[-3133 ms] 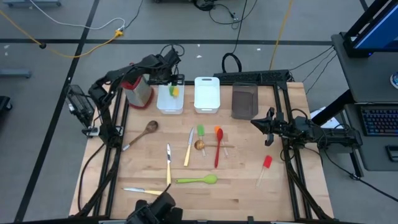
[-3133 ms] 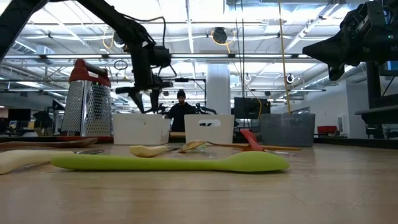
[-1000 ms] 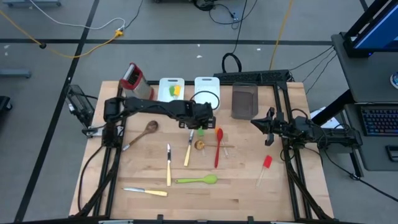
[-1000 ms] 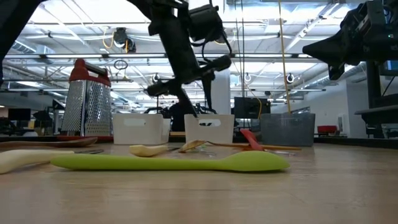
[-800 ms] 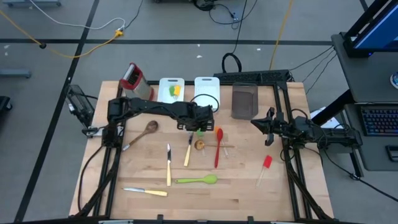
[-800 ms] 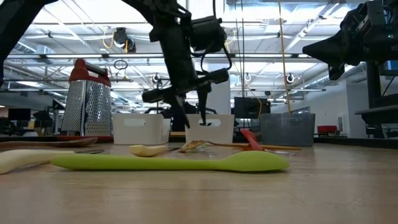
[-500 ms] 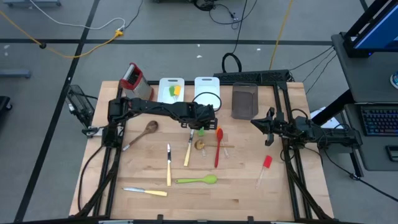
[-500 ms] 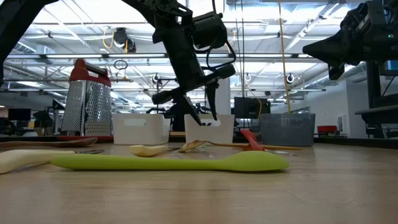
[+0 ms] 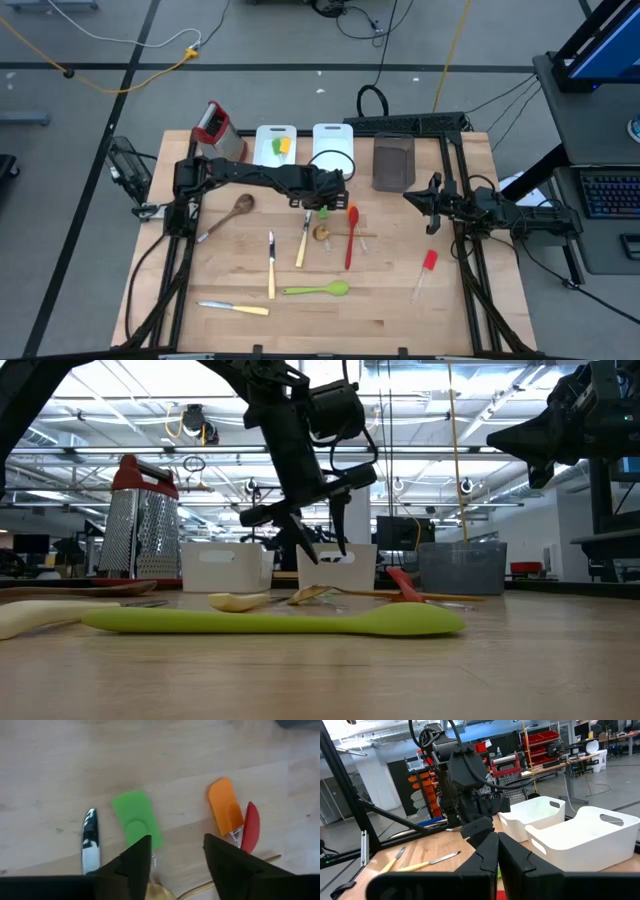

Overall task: Pick & Place Kitchen Items
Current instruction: Put the green spatula into the left white bin

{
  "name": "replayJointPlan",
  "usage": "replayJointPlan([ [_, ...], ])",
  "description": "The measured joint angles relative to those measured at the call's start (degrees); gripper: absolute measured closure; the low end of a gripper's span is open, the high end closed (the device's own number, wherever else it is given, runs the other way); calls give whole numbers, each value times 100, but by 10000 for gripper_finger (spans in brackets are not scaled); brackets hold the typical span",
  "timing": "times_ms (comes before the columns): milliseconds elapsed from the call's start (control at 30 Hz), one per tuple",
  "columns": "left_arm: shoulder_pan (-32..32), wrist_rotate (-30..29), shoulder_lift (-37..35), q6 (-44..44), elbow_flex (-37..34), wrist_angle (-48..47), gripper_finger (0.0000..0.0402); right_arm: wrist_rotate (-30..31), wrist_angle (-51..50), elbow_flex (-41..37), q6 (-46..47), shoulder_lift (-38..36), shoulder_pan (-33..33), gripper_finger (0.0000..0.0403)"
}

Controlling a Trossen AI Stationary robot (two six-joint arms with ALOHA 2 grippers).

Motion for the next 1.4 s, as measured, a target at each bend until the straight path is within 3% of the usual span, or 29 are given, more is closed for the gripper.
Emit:
replayJointPlan([
  [200, -9, -46, 0, 258, 0, -132, 131, -2, 0, 0, 0, 0, 0, 399],
  [433, -113, -300, 0, 833, 0, 131, 87, -2, 1, 0, 0, 0, 2, 399],
  [933, -147, -90, 319, 145, 0, 104, 80, -4, 2, 0, 0, 0, 0, 399],
  [1400, -115, -162, 319, 132, 0, -29, 80, -2, 2, 0, 0, 2, 0, 399],
])
